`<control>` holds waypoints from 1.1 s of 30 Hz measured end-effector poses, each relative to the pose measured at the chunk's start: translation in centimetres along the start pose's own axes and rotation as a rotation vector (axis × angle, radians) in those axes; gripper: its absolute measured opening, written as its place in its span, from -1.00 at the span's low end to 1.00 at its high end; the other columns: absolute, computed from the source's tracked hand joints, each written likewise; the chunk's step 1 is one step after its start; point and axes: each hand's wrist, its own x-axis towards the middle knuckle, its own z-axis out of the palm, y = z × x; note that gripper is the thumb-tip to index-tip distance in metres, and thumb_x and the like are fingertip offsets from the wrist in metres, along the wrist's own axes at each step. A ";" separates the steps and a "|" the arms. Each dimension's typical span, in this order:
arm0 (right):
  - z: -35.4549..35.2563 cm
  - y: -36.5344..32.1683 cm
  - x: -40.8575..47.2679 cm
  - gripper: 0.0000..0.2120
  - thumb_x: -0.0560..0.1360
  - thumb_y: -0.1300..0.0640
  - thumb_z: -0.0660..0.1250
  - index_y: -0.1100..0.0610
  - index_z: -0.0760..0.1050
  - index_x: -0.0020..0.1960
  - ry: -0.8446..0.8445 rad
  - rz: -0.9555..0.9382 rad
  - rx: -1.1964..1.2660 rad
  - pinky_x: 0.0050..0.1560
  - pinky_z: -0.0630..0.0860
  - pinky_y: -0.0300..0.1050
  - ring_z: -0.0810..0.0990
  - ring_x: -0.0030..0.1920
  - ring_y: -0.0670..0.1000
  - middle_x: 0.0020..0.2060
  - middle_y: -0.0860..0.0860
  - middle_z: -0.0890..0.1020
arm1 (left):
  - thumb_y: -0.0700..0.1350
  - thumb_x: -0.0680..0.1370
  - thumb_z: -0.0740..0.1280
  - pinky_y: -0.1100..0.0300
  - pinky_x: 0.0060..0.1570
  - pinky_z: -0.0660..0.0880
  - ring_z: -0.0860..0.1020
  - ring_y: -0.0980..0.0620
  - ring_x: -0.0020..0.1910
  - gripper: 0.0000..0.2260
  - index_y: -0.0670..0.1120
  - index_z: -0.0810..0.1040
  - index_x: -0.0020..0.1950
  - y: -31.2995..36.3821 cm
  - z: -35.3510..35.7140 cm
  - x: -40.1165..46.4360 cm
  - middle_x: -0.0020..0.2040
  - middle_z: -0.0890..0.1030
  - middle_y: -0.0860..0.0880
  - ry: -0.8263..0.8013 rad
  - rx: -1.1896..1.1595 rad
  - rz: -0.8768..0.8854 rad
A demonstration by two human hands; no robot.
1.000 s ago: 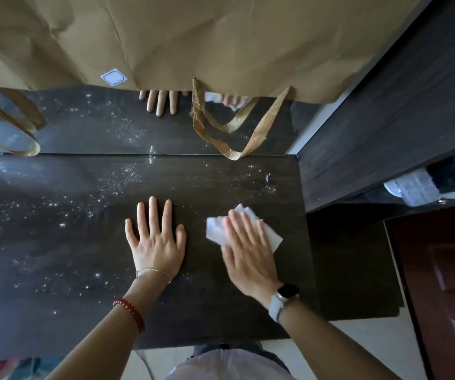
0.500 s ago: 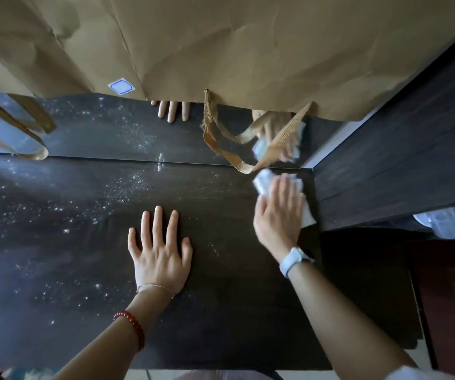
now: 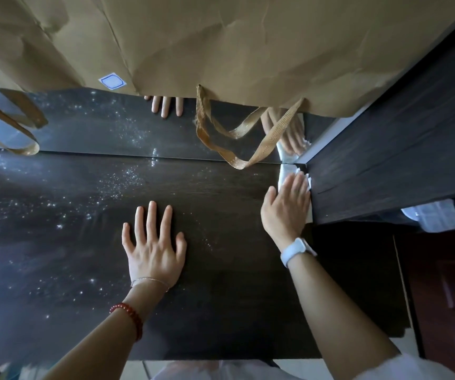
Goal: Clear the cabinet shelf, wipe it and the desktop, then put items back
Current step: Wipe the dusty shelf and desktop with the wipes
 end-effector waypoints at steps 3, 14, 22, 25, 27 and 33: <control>0.2 -2.0 1.1 -0.41 0.54 0.00 0.00 0.36 0.12 0.43 0.047 0.121 0.058 0.44 -0.02 0.14 0.06 0.47 0.21 0.45 0.28 0.14 | 0.09 0.47 0.02 -0.22 0.35 0.06 0.17 -0.18 0.43 -0.48 -0.06 0.31 0.38 0.1 0.0 0.1 0.44 0.29 -0.17 -0.009 0.000 -0.002; 1.1 -6.2 -0.9 -0.53 0.62 -0.02 -0.14 -0.01 -0.09 0.51 -0.309 -0.711 -0.208 0.47 -0.24 0.06 -0.16 0.50 0.00 0.52 -0.07 -0.04 | 0.11 0.49 -0.03 -0.17 0.39 -0.03 0.11 -0.14 0.46 -0.47 -0.02 0.25 0.42 -0.2 -0.1 0.1 0.47 0.23 -0.13 -0.063 -0.032 0.009; 1.0 -3.2 -14.5 -0.53 0.56 -0.03 0.00 0.05 0.22 0.45 -0.366 -1.140 -0.064 0.44 -0.04 0.13 0.10 0.48 0.07 0.46 0.00 0.23 | -0.17 0.62 0.09 0.26 0.37 -0.13 0.10 0.07 0.47 -0.69 -0.10 0.36 0.36 -2.9 -3.2 1.7 0.43 0.27 0.02 -0.163 -0.866 -0.138; 0.4 -1.7 -13.7 -0.54 0.54 -0.01 0.02 0.03 0.23 0.43 -0.343 -1.289 -0.106 0.40 0.03 0.13 0.19 0.44 0.08 0.43 0.01 0.30 | -0.19 0.56 0.20 0.20 0.41 0.10 0.28 0.02 0.40 -0.68 -0.16 0.43 0.31 -4.6 -4.4 0.3 0.36 0.40 -0.09 -0.116 -0.923 -0.155; 0.8 -2.0 -10.2 -0.54 0.54 0.02 -0.01 0.07 0.24 0.41 -0.221 -0.984 -0.114 0.36 0.13 0.23 0.24 0.41 0.13 0.39 0.06 0.37 | -0.15 0.51 0.15 0.23 0.39 0.13 0.36 -0.04 0.36 -0.65 -0.19 0.49 0.25 -5.7 -5.0 -1.2 0.30 0.48 -0.14 -0.021 -0.783 -0.106; 2.8 -5.7 -16.5 -0.50 0.52 -0.02 0.05 0.12 0.29 0.41 0.003 -0.446 -0.091 0.35 0.17 0.31 0.24 0.42 0.21 0.42 0.10 0.32 | 0.01 0.48 0.03 -0.15 0.35 0.21 0.31 -0.22 0.38 -0.52 -0.21 0.47 0.25 -12.8 -4.0 -5.0 0.32 0.45 -0.21 0.036 -0.321 0.031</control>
